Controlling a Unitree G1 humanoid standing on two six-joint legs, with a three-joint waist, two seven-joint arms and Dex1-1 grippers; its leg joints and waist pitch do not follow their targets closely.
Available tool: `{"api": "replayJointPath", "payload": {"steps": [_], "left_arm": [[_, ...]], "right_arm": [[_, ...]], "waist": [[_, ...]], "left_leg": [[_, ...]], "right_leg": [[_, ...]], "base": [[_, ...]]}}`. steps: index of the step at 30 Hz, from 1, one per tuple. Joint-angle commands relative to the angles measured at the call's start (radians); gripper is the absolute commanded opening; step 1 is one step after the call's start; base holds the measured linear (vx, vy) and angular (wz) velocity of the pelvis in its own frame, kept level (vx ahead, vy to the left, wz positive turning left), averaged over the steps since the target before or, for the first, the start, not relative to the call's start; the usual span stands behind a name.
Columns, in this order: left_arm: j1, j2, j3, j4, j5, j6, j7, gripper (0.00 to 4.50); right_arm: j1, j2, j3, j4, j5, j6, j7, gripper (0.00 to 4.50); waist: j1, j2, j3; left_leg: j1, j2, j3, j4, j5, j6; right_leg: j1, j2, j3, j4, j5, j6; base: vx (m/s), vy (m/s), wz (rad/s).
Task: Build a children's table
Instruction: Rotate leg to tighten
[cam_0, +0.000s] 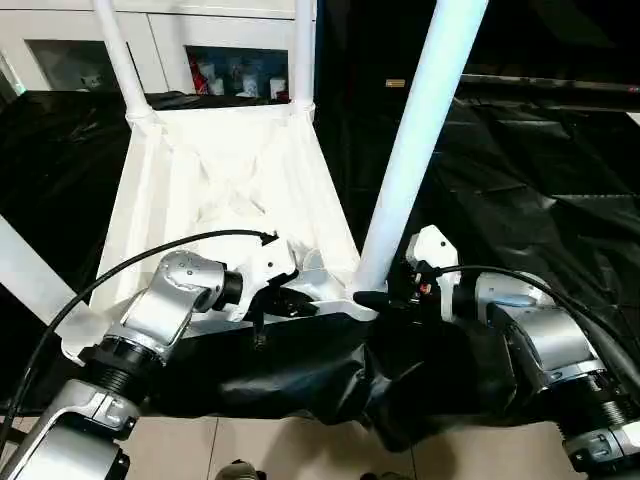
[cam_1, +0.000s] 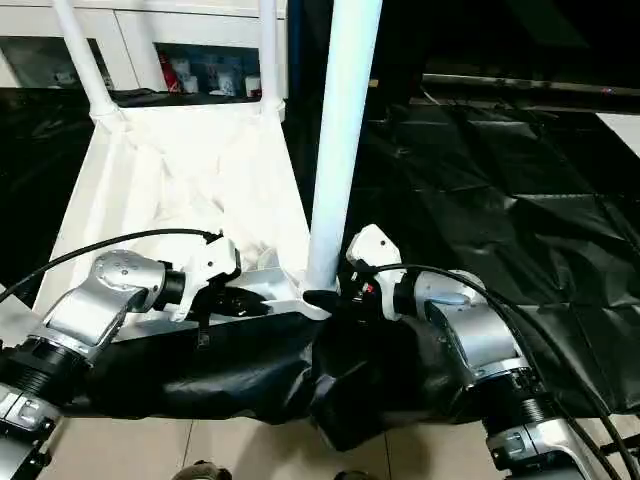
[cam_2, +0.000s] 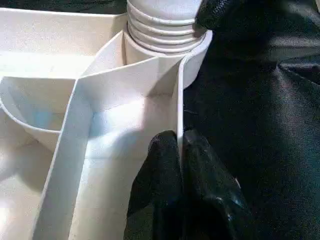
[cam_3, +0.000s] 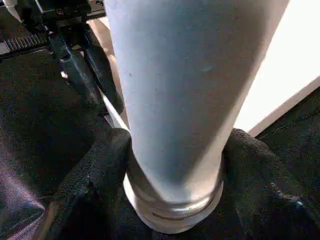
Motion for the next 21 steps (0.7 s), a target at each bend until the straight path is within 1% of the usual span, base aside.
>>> {"api": "replayJointPath", "payload": {"steps": [1,2,3,5,6,7,8,9,10,11,12,13,14,15,16,17,18,19,20,21], "left_arm": [[-0.003,-0.019,0.001,-0.042,-0.025,-0.007,-0.008,0.00],[-0.003,-0.028,0.003,-0.033,-0.015,-0.005,0.019,0.00],[-0.008,-0.040,0.009,-0.017,-0.004,-0.003,0.054,0.00],[-0.026,-0.076,0.018,0.028,0.029,0.001,0.151,0.00],[-0.037,-0.096,0.023,0.051,0.044,0.010,0.204,0.00],[-0.048,-0.117,0.028,0.074,0.060,0.021,0.259,0.00],[-0.054,-0.130,0.027,0.086,0.067,0.034,0.280,0.00],[-0.058,-0.137,0.025,0.092,0.069,0.042,0.289,0.00],[-0.076,-0.175,0.033,0.120,0.079,0.072,0.358,0.00],[-0.093,-0.213,0.045,0.148,0.084,0.100,0.423,0.00],[-0.115,-0.257,0.057,0.185,0.091,0.120,0.498,0.00],[-0.124,-0.273,0.059,0.201,0.094,0.123,0.526,0.00],[-0.147,-0.315,0.064,0.242,0.105,0.116,0.581,0.00],[-0.158,-0.335,0.065,0.263,0.110,0.110,0.609,0.00],[-0.158,-0.335,0.065,0.264,0.110,0.110,0.610,0.00],[-0.177,-0.360,0.060,0.300,0.125,0.089,0.640,0.00],[-0.184,-0.366,0.055,0.311,0.130,0.082,0.645,0.00],[-0.184,-0.366,0.055,0.311,0.130,0.082,0.645,0.00],[-0.190,-0.369,0.051,0.319,0.132,0.076,0.642,0.00],[-0.196,-0.371,0.047,0.324,0.133,0.072,0.628,0.00]], "right_arm": [[0.001,-0.001,0.011,-0.008,-0.006,0.006,0.018,2.59],[0.005,0.007,0.008,0.005,-0.008,0.002,0.003,2.59],[0.006,0.019,0.001,0.020,-0.011,0.003,-0.021,2.59],[0.003,0.062,-0.027,0.072,-0.026,-0.006,-0.122,2.59],[0.001,0.094,-0.053,0.096,-0.021,-0.001,-0.185,2.59],[-0.002,0.128,-0.082,0.121,-0.015,0.005,-0.251,2.59],[-0.003,0.152,-0.098,0.134,-0.015,0.011,-0.302,2.58],[-0.004,0.165,-0.106,0.141,-0.016,0.014,-0.331,2.58],[-0.007,0.207,-0.126,0.162,-0.026,0.023,-0.429,2.57],[-0.013,0.248,-0.145,0.184,-0.038,0.030,-0.524,2.57],[-0.023,0.292,-0.162,0.212,-0.053,0.035,-0.629,2.57],[-0.029,0.309,-0.166,0.225,-0.061,0.035,-0.669,2.57],[-0.051,0.351,-0.175,0.264,-0.080,0.028,-0.756,2.57],[-0.061,0.369,-0.174,0.278,-0.084,0.018,-0.777,2.57],[-0.062,0.370,-0.174,0.279,-0.084,0.017,-0.777,2.57],[-0.076,0.397,-0.166,0.291,-0.097,-0.010,-0.781,2.57],[-0.082,0.404,-0.158,0.292,-0.102,-0.024,-0.774,2.57],[-0.082,0.404,-0.158,0.292,-0.102,-0.024,-0.774,2.57],[-0.086,0.409,-0.153,0.291,-0.103,-0.037,-0.763,2.87],[-0.092,0.414,-0.159,0.284,-0.094,-0.047,-0.752,3.05]], "waist": [[-0.002,-0.009,-0.069],[-0.002,-0.010,-0.071],[-0.002,-0.010,-0.070],[-0.004,-0.013,-0.069],[-0.005,-0.013,-0.067],[-0.006,-0.013,-0.067],[-0.008,-0.016,-0.065],[-0.006,-0.016,-0.067],[-0.010,-0.016,-0.065],[-0.007,-0.016,-0.064],[-0.009,-0.013,-0.067],[-0.011,-0.011,-0.067],[-0.012,-0.010,-0.068],[-0.013,-0.011,-0.068],[-0.011,-0.012,-0.070],[-0.009,-0.011,-0.070],[-0.008,-0.010,-0.070],[-0.007,-0.006,-0.071],[-0.006,-0.008,-0.072],[-0.005,-0.007,-0.072]], "left_leg": [[0.009,0.029,0.000,-0.069,-0.128,0.054],[0.009,0.029,0.000,-0.068,-0.120,0.056],[0.009,0.029,0.000,-0.068,-0.121,0.056],[0.009,0.028,0.001,-0.069,-0.129,0.050],[0.009,0.027,0.001,-0.070,-0.145,0.040],[0.009,0.027,0.000,-0.071,-0.153,0.033],[0.014,0.024,0.000,-0.072,-0.187,0.014],[0.015,0.025,-0.002,-0.073,-0.188,0.009],[0.009,0.025,-0.002,-0.075,-0.183,0.006],[0.013,0.024,-0.002,-0.076,-0.187,0.004],[0.016,0.025,-0.002,-0.075,-0.185,-0.005],[0.014,0.022,-0.002,-0.075,-0.180,-0.010],[0.014,0.020,-0.004,-0.077,-0.184,-0.020],[0.014,0.020,-0.003,-0.076,-0.189,-0.019],[0.016,0.019,-0.003,-0.075,-0.194,-0.014],[0.015,0.019,-0.003,-0.075,-0.191,-0.008],[0.014,0.019,-0.002,-0.074,-0.187,0.001],[0.013,0.019,-0.003,-0.074,-0.185,0.005],[0.010,0.018,-0.003,-0.074,-0.173,0.013],[0.010,0.018,-0.003,-0.074,-0.171,0.016]], "right_leg": [[0.056,-0.063,0.031,-0.058,-0.133,-0.236],[0.057,-0.064,0.031,-0.057,-0.123,-0.239],[0.057,-0.064,0.031,-0.058,-0.125,-0.239],[0.056,-0.064,0.031,-0.062,-0.150,-0.235],[0.054,-0.065,0.031,-0.066,-0.190,-0.227],[0.054,-0.066,0.031,-0.068,-0.211,-0.220],[0.050,-0.068,0.033,-0.077,-0.303,-0.195],[0.052,-0.070,0.032,-0.077,-0.321,-0.188],[0.051,-0.068,0.033,-0.078,-0.332,-0.173],[0.047,-0.065,0.032,-0.082,-0.344,-0.166],[0.045,-0.065,0.034,-0.081,-0.328,-0.171],[0.046,-0.063,0.033,-0.079,-0.317,-0.172],[0.047,-0.063,0.031,-0.080,-0.318,-0.165],[0.046,-0.062,0.032,-0.081,-0.313,-0.164],[0.047,-0.062,0.033,-0.081,-0.299,-0.162],[0.047,-0.062,0.033,-0.080,-0.284,-0.162],[0.047,-0.061,0.034,-0.080,-0.261,-0.162],[0.048,-0.062,0.034,-0.079,-0.249,-0.164],[0.052,-0.062,0.033,-0.077,-0.221,-0.168],[0.052,-0.062,0.033,-0.076,-0.217,-0.169]], "base": [[0.000,0.000,0.00],[0.000,0.000,0.00],[0.000,0.000,0.00],[0.000,0.000,0.00],[0.000,0.000,0.00],[0.000,0.000,0.00],[0.000,0.000,0.00],[0.000,0.000,0.00],[0.000,0.000,0.00],[0.000,0.000,0.00],[0.000,0.000,0.00],[0.000,0.000,0.00],[0.000,0.000,0.00],[0.000,0.000,0.00],[0.000,0.000,0.00],[0.000,0.000,0.00],[0.000,0.000,0.00],[0.000,0.000,0.00],[0.000,0.000,0.00],[0.000,0.000,0.00]]}}
